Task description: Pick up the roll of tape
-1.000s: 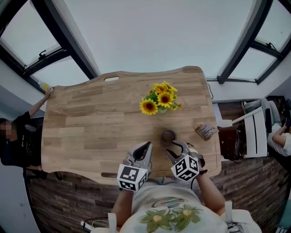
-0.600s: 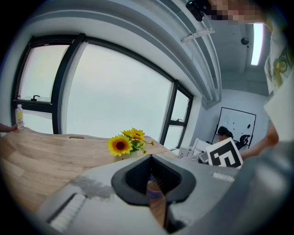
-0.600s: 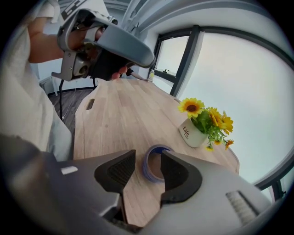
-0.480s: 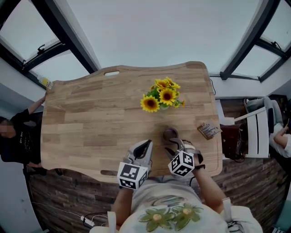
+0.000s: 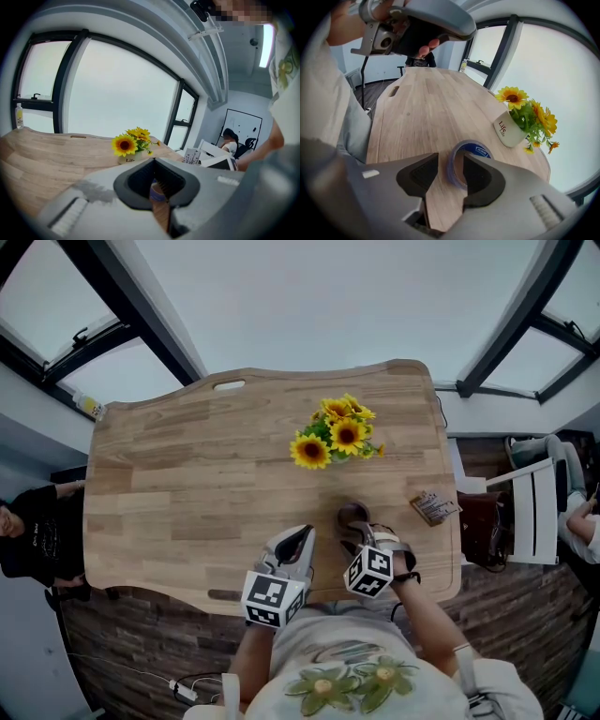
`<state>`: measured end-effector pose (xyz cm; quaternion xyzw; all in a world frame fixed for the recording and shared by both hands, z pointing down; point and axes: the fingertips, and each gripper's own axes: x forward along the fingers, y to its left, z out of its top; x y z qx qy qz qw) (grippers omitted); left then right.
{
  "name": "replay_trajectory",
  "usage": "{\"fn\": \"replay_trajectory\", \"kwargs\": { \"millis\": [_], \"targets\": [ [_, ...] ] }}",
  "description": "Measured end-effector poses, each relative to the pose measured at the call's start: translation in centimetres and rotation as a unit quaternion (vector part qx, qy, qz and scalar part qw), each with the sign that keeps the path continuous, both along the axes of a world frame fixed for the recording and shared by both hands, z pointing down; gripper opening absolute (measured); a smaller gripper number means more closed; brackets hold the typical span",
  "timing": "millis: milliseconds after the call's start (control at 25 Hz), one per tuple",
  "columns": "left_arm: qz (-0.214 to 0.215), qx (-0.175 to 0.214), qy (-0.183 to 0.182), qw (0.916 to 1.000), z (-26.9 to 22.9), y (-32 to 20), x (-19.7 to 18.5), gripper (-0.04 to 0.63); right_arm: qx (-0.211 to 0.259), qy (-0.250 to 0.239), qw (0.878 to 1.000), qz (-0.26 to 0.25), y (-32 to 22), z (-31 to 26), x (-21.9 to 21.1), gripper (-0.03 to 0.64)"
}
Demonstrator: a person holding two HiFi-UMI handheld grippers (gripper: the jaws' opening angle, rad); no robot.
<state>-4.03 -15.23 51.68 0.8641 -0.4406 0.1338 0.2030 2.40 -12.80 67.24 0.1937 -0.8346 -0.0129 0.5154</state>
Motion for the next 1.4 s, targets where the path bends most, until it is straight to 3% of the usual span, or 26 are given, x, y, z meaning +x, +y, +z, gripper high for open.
{"fn": "replay_trajectory", "kwargs": {
  "millis": [680,920,1400],
  "targets": [
    [-0.003,-0.011,0.002,0.9999,0.9,0.0,-0.1,0.005,-0.008,0.077,0.996,-0.034,-0.1,3.5,0.1,0.155],
    [0.0,-0.012,0.002,0.9999,1.0,0.1,0.2,0.005,0.018,0.099,0.994,-0.046,-0.2,4.1,0.3,0.137],
    [0.004,-0.019,0.002,0.9998,1.7,0.3,0.6,0.005,0.006,0.098,0.994,-0.054,-0.1,3.8,0.4,0.084]
  ]
}}
